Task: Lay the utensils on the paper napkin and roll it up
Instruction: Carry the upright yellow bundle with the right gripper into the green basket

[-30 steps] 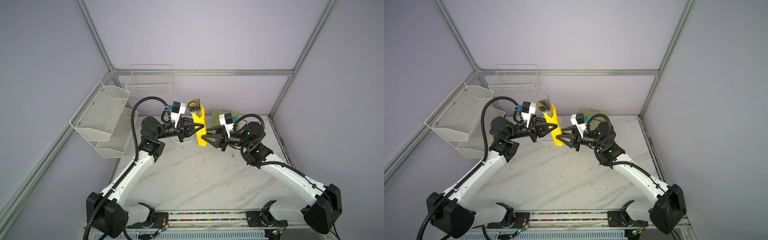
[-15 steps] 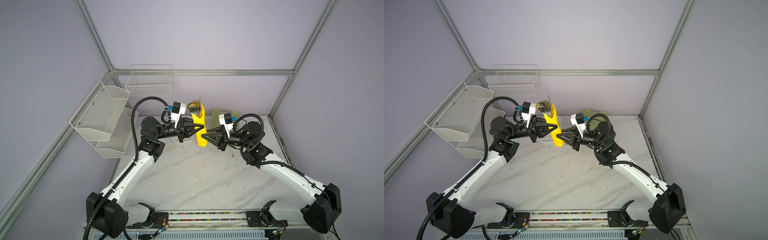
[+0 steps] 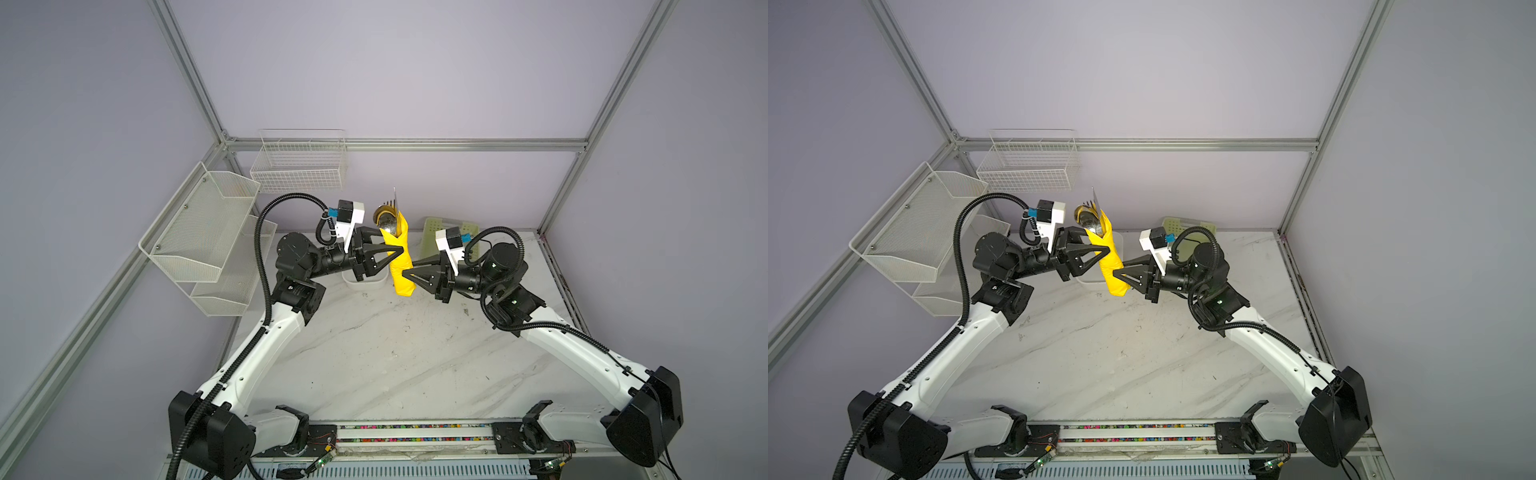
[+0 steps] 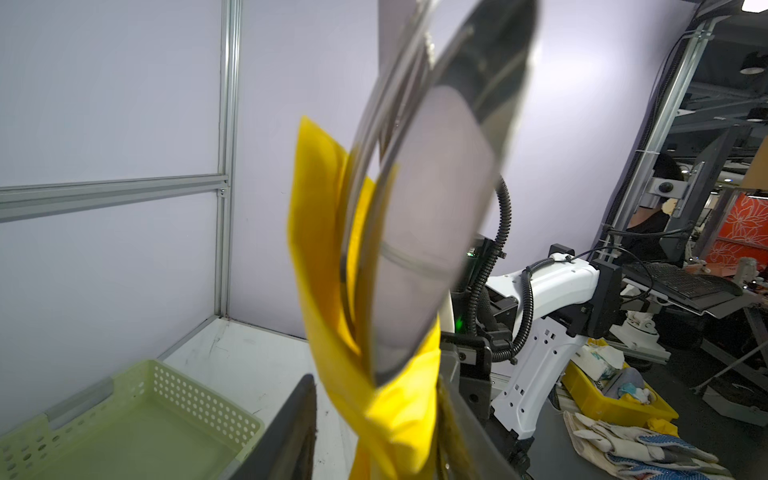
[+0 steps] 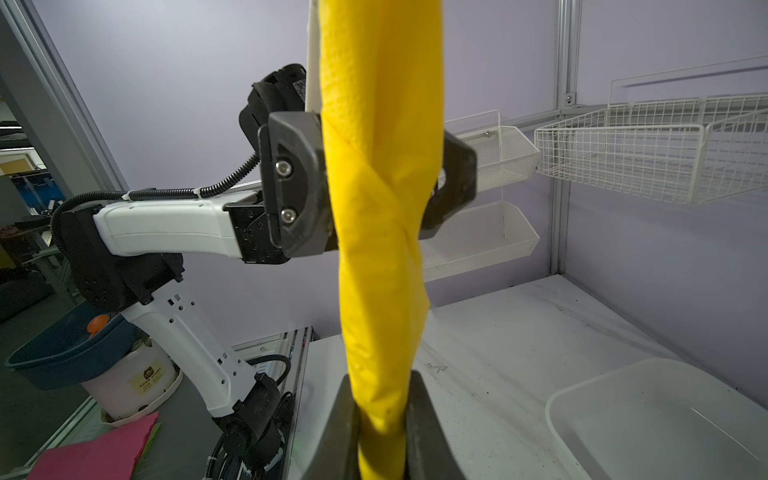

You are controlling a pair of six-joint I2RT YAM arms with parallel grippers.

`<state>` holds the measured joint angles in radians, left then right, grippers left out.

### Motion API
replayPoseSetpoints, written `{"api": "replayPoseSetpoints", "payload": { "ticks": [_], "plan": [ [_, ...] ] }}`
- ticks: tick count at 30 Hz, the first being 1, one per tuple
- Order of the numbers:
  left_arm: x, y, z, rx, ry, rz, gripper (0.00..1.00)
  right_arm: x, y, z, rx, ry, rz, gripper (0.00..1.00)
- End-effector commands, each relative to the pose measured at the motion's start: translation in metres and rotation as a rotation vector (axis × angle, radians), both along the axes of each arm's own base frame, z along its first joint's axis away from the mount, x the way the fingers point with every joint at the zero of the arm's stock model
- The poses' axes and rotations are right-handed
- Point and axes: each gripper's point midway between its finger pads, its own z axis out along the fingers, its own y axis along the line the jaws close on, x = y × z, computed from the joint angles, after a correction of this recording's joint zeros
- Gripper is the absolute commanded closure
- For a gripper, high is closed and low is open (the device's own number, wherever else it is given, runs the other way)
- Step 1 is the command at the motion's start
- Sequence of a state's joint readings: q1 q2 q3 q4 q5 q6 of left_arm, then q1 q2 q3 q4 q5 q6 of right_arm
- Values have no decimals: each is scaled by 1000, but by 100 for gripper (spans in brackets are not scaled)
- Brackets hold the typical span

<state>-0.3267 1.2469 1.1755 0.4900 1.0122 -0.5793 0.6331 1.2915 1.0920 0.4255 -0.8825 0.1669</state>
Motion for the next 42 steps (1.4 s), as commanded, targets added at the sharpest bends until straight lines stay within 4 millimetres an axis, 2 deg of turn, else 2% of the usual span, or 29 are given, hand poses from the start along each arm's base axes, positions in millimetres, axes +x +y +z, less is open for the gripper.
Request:
{"api": "replayPoseSetpoints", "payload": {
  "ticks": [1,6,12,18,21,33,38,42],
  "plan": [
    [-4,9,12,-22,-58,42,53,-4,-5,31,53,-101,5,100],
    [0,14,5,-17,-45,74,51,8,-10,26,43,-72,-34,100],
    [7,26,-9,-9,-6,144,48,37,-18,10,17,14,-106,100],
    [14,37,-21,1,34,199,47,74,-28,-15,-7,143,-180,100],
    [16,40,-25,6,44,216,47,102,-36,-37,-15,264,-233,100],
    [25,44,-32,12,76,243,47,210,-98,-120,41,726,-478,100],
    [35,47,-42,33,113,281,47,249,-102,-170,20,934,-496,100],
    [43,50,-56,85,141,334,47,271,-109,-198,9,1021,-522,100]
  ]
}}
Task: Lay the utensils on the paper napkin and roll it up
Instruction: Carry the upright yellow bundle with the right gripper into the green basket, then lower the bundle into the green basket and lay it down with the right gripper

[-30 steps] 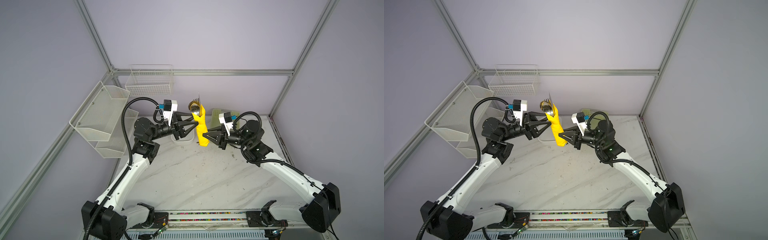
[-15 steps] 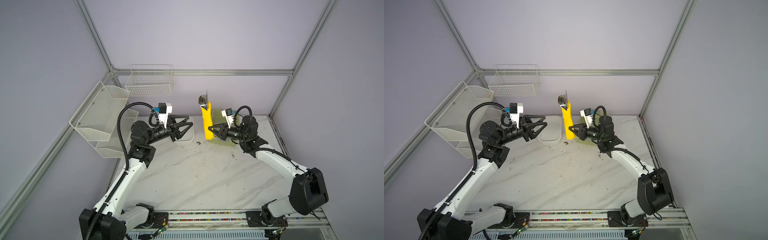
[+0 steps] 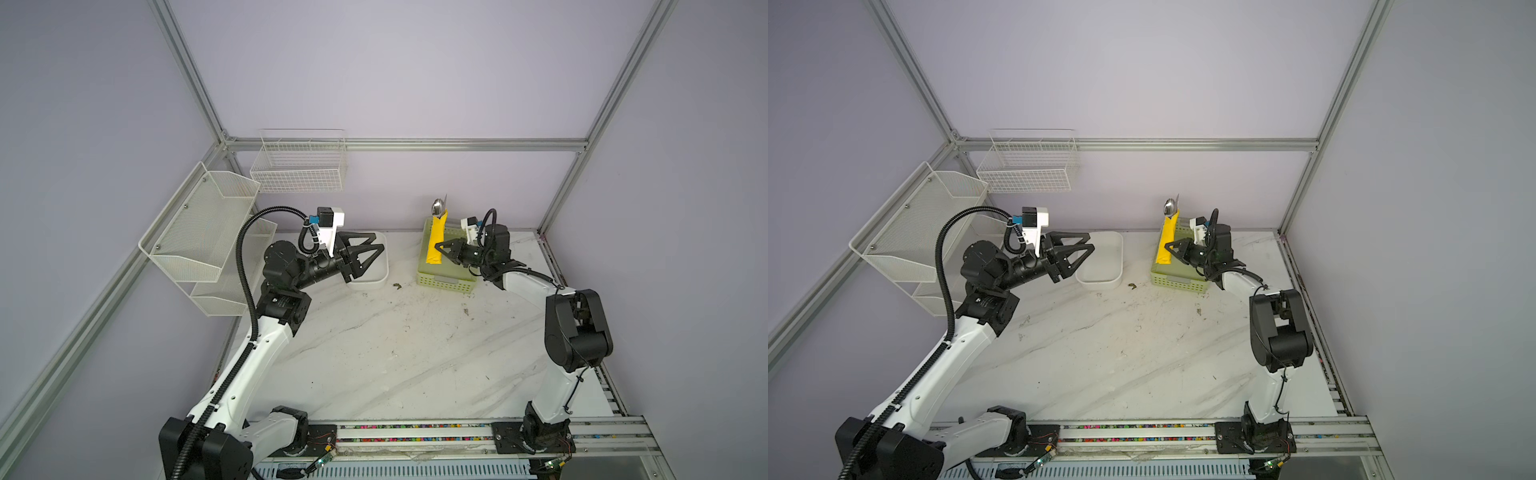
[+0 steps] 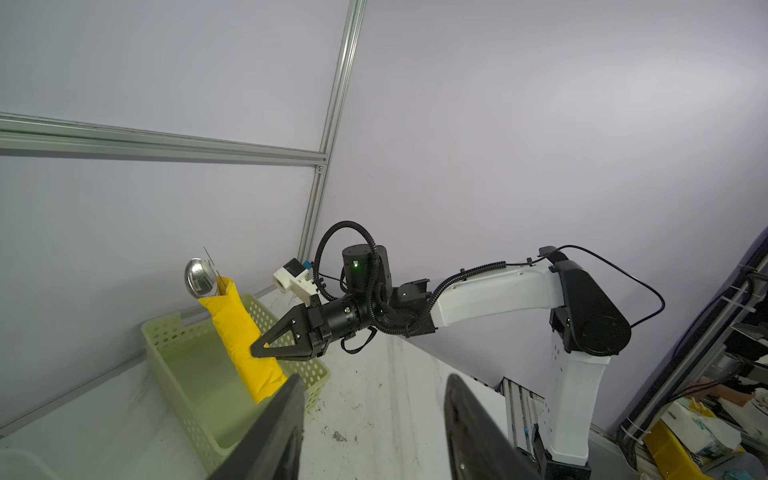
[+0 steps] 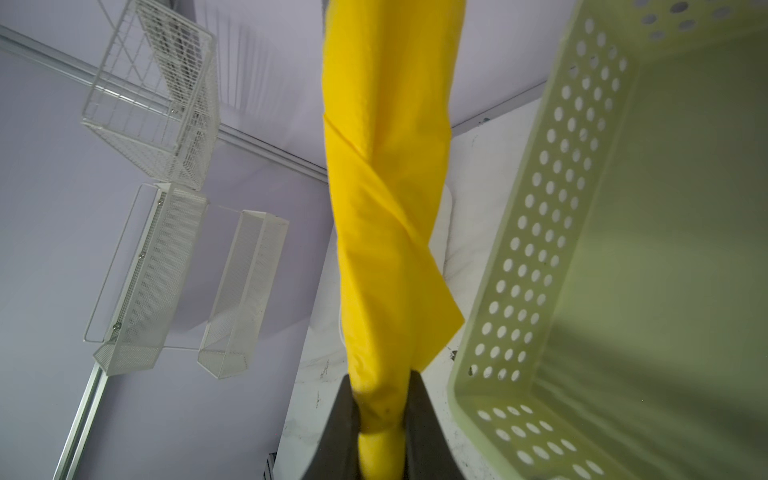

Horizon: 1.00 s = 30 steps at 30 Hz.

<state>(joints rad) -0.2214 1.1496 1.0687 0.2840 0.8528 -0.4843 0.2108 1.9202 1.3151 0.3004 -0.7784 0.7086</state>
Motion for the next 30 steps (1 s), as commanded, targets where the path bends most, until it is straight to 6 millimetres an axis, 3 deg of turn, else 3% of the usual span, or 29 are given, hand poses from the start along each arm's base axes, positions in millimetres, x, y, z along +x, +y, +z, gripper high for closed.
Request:
{"api": "replayPoseSetpoints", "payload": {
  "ticks": [1,10,22,30],
  "plan": [
    [9,8,-20,63,27,76,47,15,-4,6,44,31,-11,100],
    [19,20,-48,166,88,142,46,38,-10,-41,19,171,-26,100],
    [21,22,-47,152,97,144,46,50,-5,-89,3,269,1,100],
    [21,23,-45,142,99,150,46,48,-1,-118,-30,345,51,100]
  ]
}}
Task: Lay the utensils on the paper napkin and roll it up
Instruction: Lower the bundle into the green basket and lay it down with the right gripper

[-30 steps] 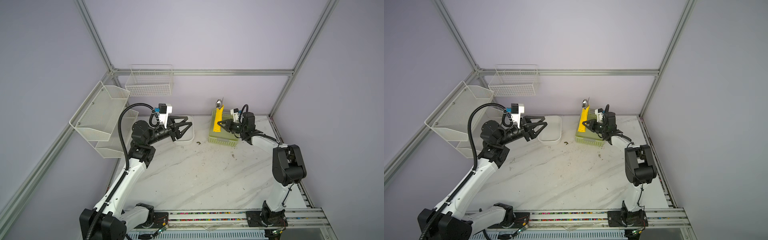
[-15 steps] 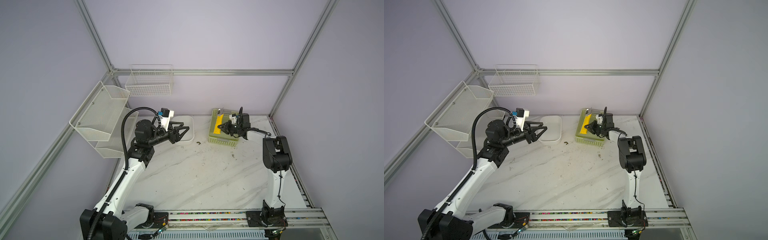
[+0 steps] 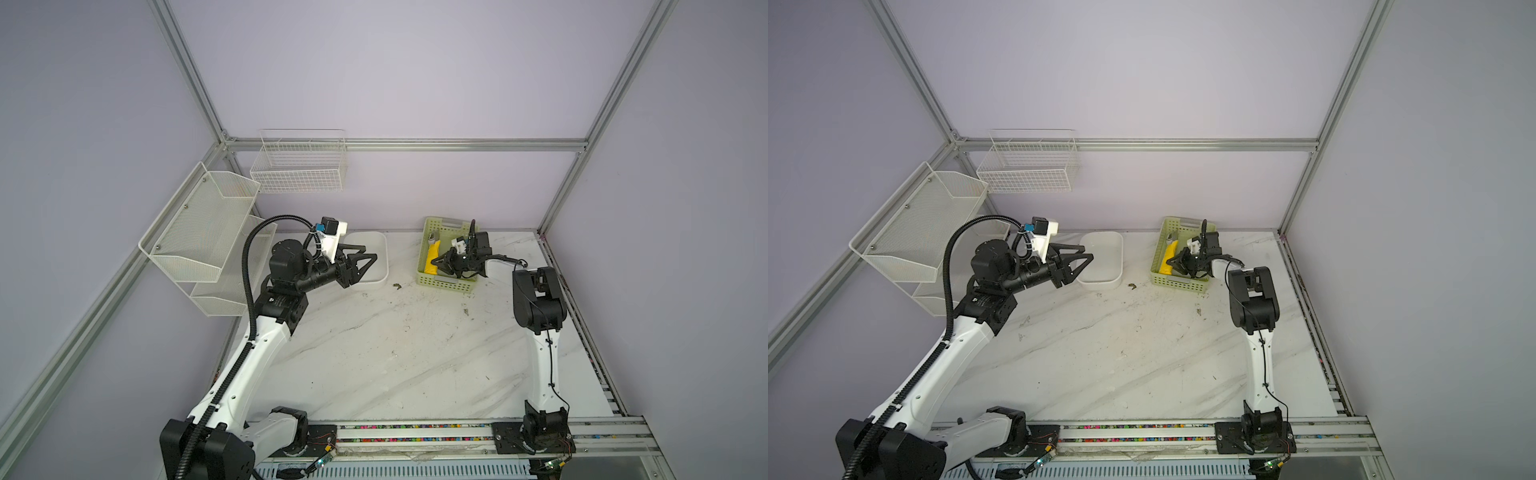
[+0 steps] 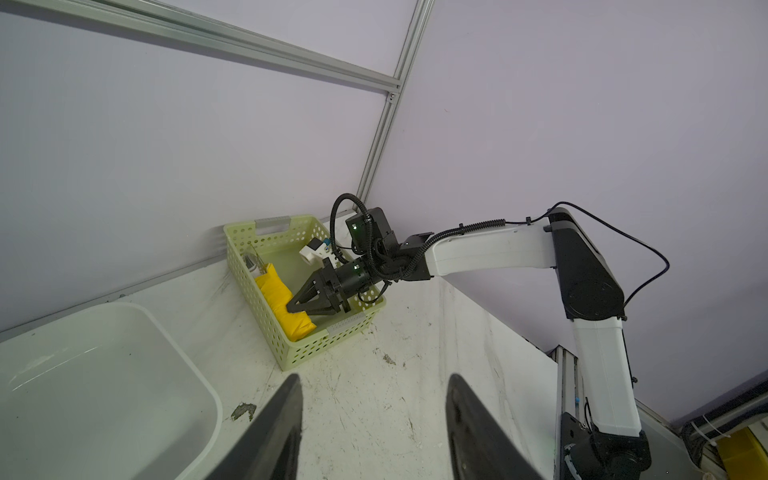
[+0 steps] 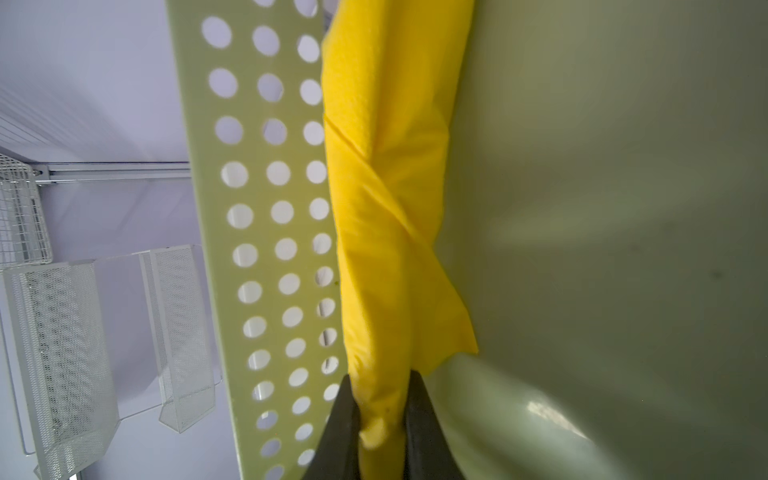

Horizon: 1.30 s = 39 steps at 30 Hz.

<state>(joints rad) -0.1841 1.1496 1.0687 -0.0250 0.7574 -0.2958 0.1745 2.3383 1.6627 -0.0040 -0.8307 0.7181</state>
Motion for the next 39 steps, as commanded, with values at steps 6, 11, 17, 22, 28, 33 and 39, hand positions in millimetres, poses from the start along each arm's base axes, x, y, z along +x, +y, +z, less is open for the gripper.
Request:
{"api": "replayPoseSetpoints", "payload": {
  "ticks": [6,11,17,22,28,33,39],
  "plan": [
    [-3,4,17,-21,-52,12,46,-5,3,-1,6,18,63,100],
    [-3,4,18,-33,-52,9,46,-10,-3,-19,-10,89,38,100],
    [-7,1,21,-45,-66,-14,45,-16,-12,-43,-34,174,9,100],
    [-7,1,23,-46,-73,-15,45,-18,-23,-56,-65,219,-32,100],
    [-6,1,23,-46,-70,-20,45,-24,-28,-66,-68,258,-50,100],
    [-7,2,25,-45,-70,-22,45,-29,-35,-74,-99,288,-86,94],
    [-8,2,28,-44,-68,-26,45,-35,-45,-86,-150,352,-130,84]
  ]
}}
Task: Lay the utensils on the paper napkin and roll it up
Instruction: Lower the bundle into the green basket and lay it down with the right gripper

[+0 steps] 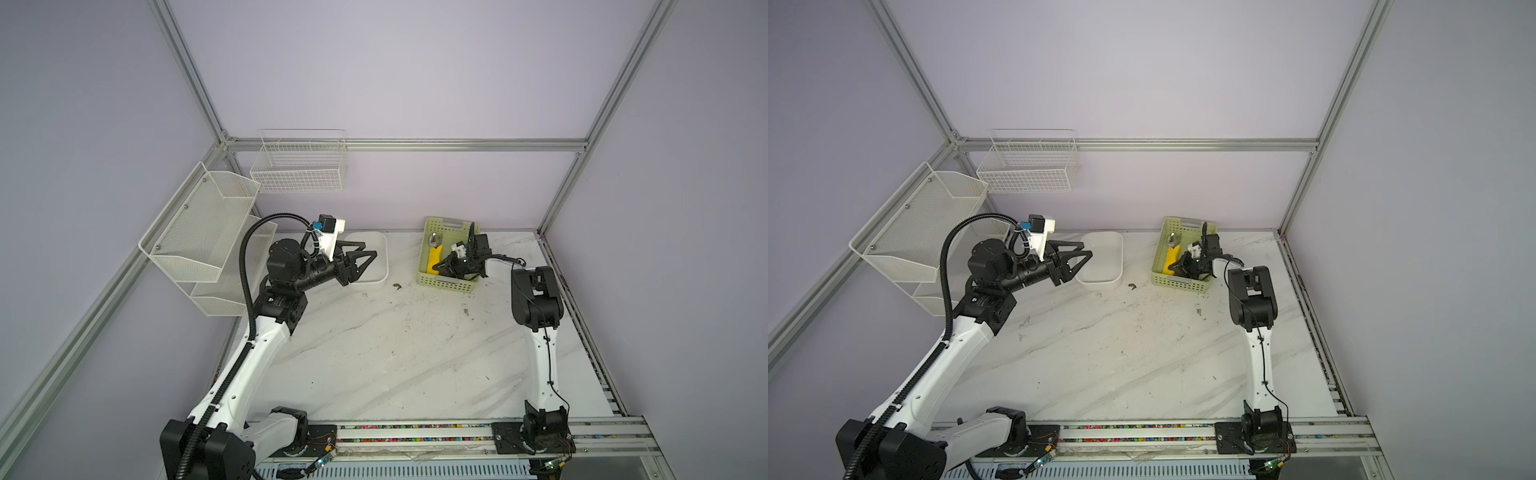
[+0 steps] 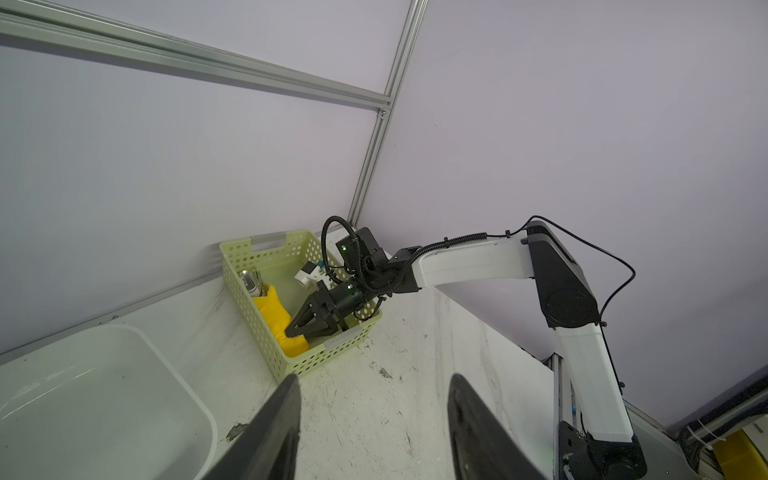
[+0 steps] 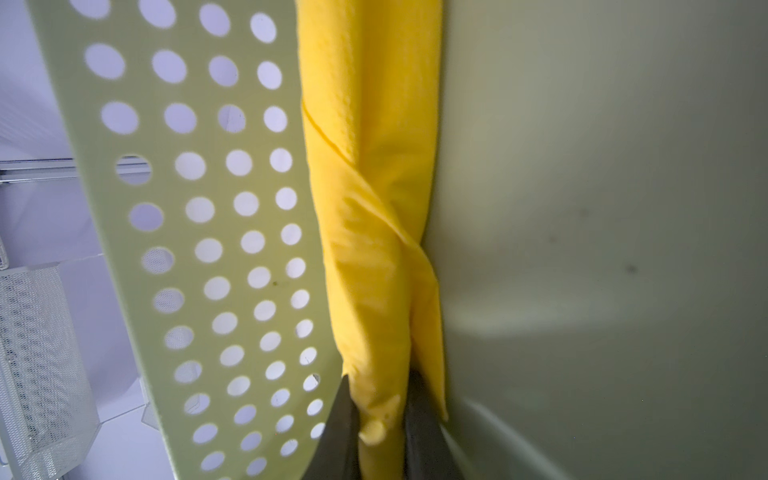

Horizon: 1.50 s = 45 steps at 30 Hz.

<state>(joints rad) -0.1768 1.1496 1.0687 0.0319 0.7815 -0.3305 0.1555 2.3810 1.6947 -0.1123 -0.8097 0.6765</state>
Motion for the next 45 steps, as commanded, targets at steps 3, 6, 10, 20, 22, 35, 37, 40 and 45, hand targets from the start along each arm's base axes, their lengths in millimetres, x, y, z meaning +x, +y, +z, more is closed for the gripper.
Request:
{"api": "replayPoseSetpoints", "payload": {
  "ticks": [3,6,10,20,22,35,37,40,45],
  "plan": [
    [-7,2,18,-10,-39,-12,45,-31,-36,-59,-133,269,-135,80],
    [-8,2,21,-11,-40,-11,45,-32,-39,-62,-161,282,-143,78],
    [-8,2,23,-11,-44,-11,45,-36,-49,-65,-235,289,-140,74],
    [-7,2,24,-12,-41,-15,45,-41,-72,-70,-405,312,-148,62],
    [-7,2,24,-12,-40,-14,44,-43,-76,-72,-439,320,-147,61],
    [-8,1,25,-17,-40,-21,45,-52,-89,-84,-606,344,-123,59],
    [-8,1,24,-17,-40,-22,44,-50,-81,-83,-566,330,-113,59],
    [-8,2,25,-19,-42,-20,44,-46,-65,-80,-477,309,-88,59],
    [-8,1,26,-28,-38,-23,44,-37,-36,-67,-298,246,-45,59]
  ]
}}
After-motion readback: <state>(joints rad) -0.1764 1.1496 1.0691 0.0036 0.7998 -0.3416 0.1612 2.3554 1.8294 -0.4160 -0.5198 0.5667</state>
